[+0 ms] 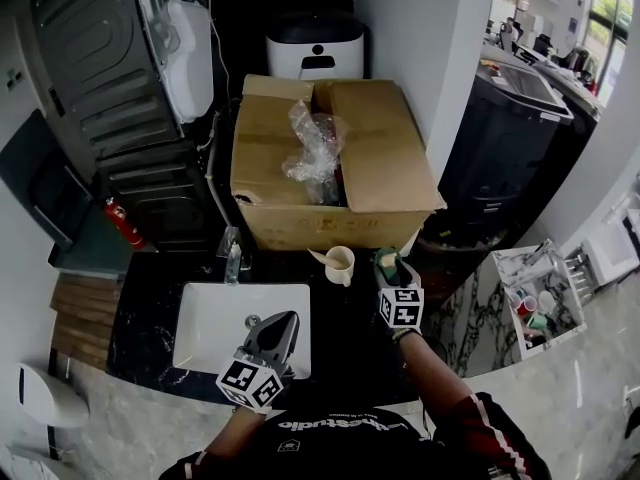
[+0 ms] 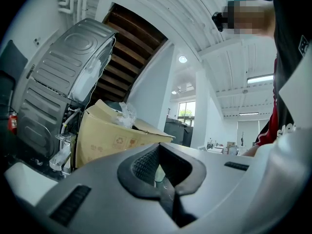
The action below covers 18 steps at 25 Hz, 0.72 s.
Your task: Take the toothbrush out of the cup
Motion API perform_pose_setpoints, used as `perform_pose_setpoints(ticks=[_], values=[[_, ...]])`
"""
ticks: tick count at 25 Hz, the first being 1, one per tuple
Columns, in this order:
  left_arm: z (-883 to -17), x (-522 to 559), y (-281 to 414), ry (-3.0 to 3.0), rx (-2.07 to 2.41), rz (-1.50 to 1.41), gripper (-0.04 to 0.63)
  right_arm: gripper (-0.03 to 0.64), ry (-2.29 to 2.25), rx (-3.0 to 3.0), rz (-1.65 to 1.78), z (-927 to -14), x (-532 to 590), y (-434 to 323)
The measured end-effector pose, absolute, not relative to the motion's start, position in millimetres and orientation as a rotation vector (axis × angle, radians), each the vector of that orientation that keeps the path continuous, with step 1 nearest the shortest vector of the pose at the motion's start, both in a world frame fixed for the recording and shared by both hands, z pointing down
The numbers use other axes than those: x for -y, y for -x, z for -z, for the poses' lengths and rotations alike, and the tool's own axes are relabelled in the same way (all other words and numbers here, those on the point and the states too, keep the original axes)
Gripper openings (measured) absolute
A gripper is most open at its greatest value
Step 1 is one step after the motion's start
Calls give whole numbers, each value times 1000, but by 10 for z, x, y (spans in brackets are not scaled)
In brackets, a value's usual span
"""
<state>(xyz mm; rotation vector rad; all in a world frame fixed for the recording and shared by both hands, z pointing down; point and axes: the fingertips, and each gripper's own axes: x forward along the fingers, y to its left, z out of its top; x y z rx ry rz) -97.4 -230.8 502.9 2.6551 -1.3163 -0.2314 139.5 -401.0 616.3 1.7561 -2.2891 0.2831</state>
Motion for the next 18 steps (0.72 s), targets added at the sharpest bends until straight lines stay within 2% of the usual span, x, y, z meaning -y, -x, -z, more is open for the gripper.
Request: perform_pose_setpoints(ticks=[6,10,15,18], values=[[-5037,2318,1015,-2646,1329,228,14,242,-1768,2253,-303,-6231,4125,-1395],[-5046,2318,1038,-2637,1338,231,14,218,-1777,2242,-297,-6240,4147,-1403],[-5048,2315,1073,-2630,1347,236,14,133,-1801,2230,-276,-6205,4149,-1428],[-5060,2311,1083,-2635,1344,234,14,104,-1807,2220,-262,-6200,4154,-1436]])
